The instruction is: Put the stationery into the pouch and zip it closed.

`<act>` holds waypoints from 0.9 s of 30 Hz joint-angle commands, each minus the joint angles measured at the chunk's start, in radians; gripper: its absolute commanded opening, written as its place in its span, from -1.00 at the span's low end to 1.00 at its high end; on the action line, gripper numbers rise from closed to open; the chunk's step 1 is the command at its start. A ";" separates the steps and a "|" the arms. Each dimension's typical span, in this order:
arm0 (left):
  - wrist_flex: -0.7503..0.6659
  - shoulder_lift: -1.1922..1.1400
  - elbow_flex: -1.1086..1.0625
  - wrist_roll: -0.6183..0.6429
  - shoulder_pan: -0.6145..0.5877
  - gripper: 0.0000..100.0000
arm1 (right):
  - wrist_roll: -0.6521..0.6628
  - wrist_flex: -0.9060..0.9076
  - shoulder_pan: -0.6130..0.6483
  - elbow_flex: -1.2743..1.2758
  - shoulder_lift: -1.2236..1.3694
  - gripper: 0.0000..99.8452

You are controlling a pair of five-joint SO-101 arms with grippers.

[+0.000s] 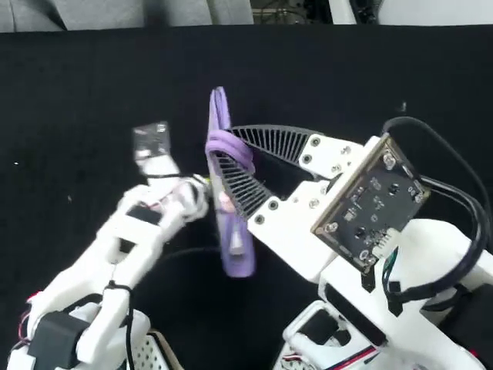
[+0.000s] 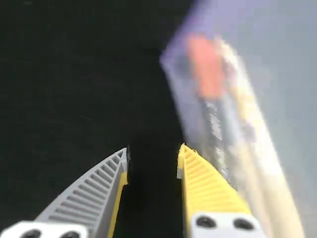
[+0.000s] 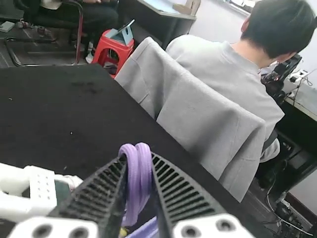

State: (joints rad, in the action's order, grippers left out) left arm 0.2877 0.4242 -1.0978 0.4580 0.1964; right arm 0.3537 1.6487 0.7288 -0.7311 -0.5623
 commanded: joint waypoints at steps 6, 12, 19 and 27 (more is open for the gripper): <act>0.407 0.018 0.206 0.009 -0.493 -0.66 | -0.048 -0.011 0.066 -0.007 0.001 -0.98; 0.615 0.018 0.406 0.008 -0.822 -0.66 | -0.054 -0.170 0.183 0.176 0.001 -0.98; 0.620 0.011 0.512 0.005 -1.181 -0.66 | -0.054 -0.470 0.193 0.456 0.002 -0.98; 0.450 0.006 0.467 -0.005 -1.409 -0.65 | -0.049 -0.761 0.282 0.740 0.012 -0.97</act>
State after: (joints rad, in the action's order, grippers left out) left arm 0.8216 0.4242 -0.6483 0.4611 -1.1385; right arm 0.3092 1.0134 0.9835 -0.0575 -0.5608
